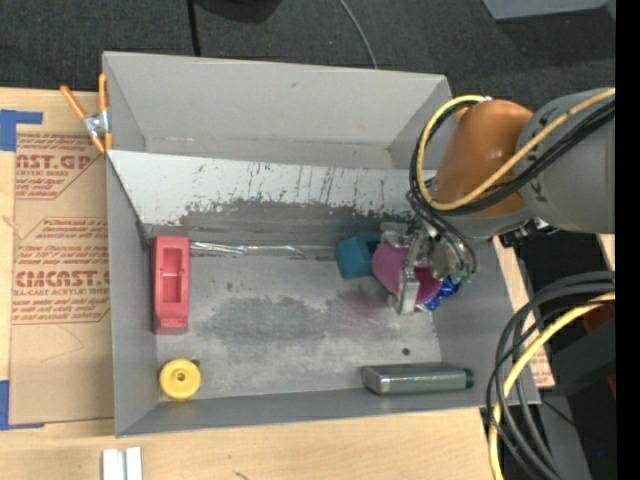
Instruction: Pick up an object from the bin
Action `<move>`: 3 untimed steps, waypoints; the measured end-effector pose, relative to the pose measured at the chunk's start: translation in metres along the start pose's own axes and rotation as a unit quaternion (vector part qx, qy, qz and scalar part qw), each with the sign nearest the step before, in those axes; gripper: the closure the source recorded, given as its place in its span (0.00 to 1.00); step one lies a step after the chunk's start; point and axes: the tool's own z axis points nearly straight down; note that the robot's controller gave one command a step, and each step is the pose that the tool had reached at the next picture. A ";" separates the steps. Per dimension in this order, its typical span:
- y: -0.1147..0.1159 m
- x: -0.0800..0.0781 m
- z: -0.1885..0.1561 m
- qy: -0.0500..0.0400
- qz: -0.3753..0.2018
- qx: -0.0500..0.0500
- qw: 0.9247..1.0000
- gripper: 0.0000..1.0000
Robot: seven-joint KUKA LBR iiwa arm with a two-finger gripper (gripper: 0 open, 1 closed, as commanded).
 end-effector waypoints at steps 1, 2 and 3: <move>0.000 -0.001 0.005 0.013 0.049 0.005 0.999 1.00; 0.002 0.004 0.002 0.005 0.062 0.003 0.998 1.00; -0.004 0.005 0.006 0.005 0.057 0.002 0.998 1.00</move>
Offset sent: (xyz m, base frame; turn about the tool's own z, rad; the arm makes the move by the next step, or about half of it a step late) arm -0.0089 -0.0012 -0.0265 0.2594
